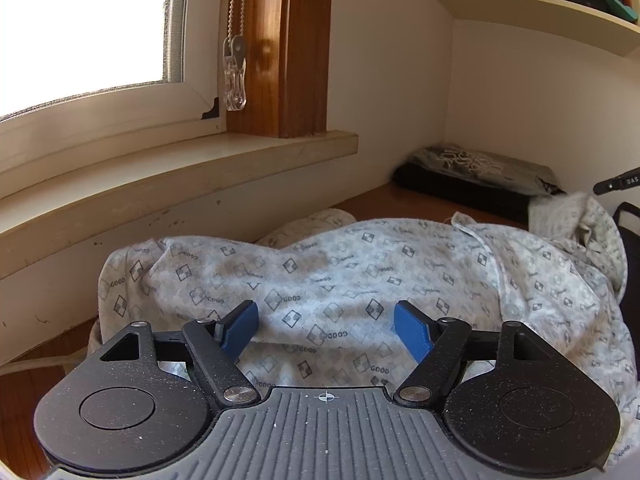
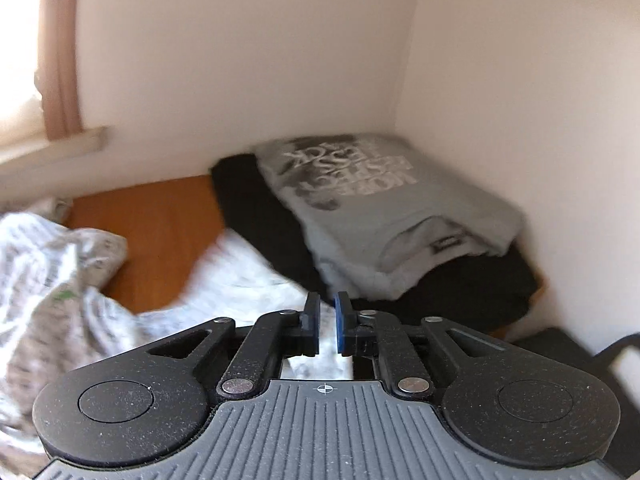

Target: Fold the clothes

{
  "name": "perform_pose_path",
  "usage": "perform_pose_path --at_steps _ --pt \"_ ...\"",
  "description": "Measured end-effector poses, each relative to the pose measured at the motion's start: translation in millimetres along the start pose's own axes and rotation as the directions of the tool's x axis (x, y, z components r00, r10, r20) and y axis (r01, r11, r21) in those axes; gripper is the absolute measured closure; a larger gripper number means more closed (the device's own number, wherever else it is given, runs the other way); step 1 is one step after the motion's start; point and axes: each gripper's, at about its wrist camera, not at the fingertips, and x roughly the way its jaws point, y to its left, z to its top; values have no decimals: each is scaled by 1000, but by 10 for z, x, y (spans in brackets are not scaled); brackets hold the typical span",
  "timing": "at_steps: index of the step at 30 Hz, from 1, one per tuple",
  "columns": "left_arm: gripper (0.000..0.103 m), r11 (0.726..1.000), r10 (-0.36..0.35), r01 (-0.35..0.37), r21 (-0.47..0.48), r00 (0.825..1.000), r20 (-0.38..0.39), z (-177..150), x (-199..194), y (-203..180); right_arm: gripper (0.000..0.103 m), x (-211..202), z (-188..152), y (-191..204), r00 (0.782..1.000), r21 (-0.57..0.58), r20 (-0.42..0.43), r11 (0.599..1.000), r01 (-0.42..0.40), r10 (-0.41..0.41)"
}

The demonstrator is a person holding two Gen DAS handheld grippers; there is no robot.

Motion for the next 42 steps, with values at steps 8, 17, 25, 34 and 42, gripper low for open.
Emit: perform_pose_path --at_steps 8,17,25,34,42 --pt "24 1000 1 -1 4 1000 -1 -6 5 -2 46 302 -70 909 964 -51 36 964 -262 264" --pt "24 1000 0 0 2 1000 -7 -13 19 5 26 954 -225 1401 940 -38 28 940 -339 340" --pt "22 999 -34 34 10 999 -32 215 77 -40 20 1122 -258 1287 926 35 22 926 -377 376" --pt "23 995 -9 21 95 991 -131 962 783 -124 21 1080 -286 1210 918 56 38 917 -396 394" --pt "38 992 62 -26 121 949 -308 1061 1650 -111 21 1075 -289 1213 916 56 42 915 -400 398"
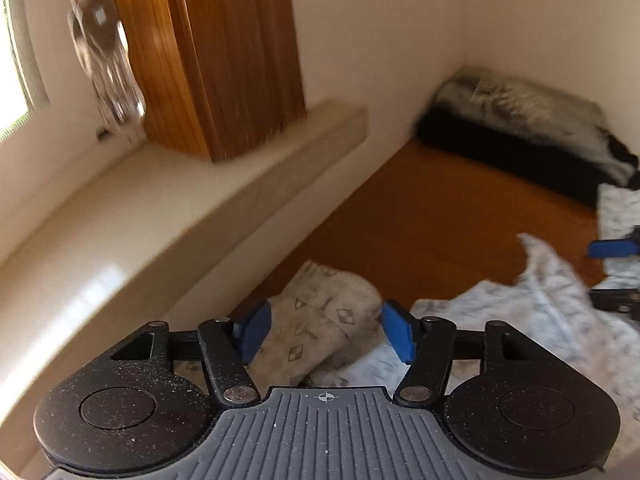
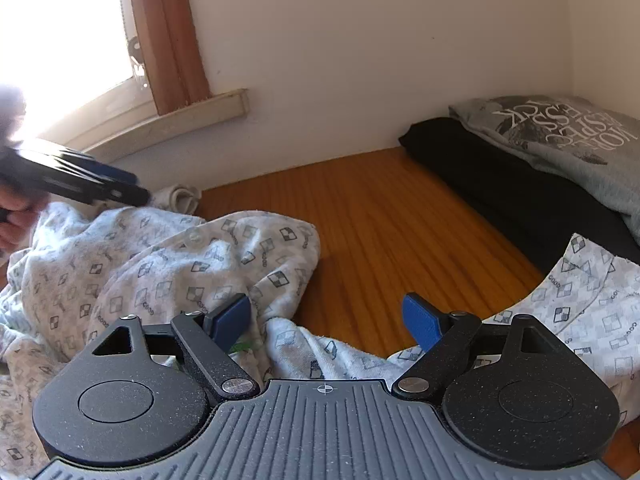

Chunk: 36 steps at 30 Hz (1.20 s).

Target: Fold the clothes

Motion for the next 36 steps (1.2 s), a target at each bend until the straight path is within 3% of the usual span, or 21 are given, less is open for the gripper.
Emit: perform_pose_path --at_steps 5,7,9,11,16,23,30,32,34,36 --pt "42 1000 -1 1 -7 999 -41 -58 249 19 21 -7 -4 -1 1000 3 3 1000 -3 3" --pt "57 1000 6 -6 1 999 -37 -87 265 27 21 -11 -4 -8 1000 9 5 1000 -10 10" --pt "89 1000 20 -20 -5 1000 -8 -120 211 68 21 -17 -6 -16 1000 14 8 1000 -13 13" --pt "92 999 32 -32 -20 999 31 -163 117 124 22 -20 -7 -13 1000 13 10 1000 -13 12" --pt "93 997 67 -61 -49 988 138 -411 -552 323 22 -13 -6 -8 1000 11 10 1000 -16 16" --pt "93 970 221 -192 -145 951 215 -941 -1705 924 22 -15 -12 -27 1000 23 14 1000 -9 9" --pt "93 887 442 -375 -271 859 257 -1371 -2783 1535 22 -5 0 -18 1000 11 7 1000 -4 4" --pt "93 880 446 -378 -288 865 228 -1450 -2866 1661 22 -7 1 -18 1000 11 7 1000 -1 1" --pt "89 886 423 -360 -292 885 193 -1517 -2854 1703 22 -8 1 -20 1000 11 7 1000 0 0" --pt "80 890 410 -350 -291 894 180 -1552 -2793 1686 22 -9 0 -17 1000 9 7 1000 1 -1"
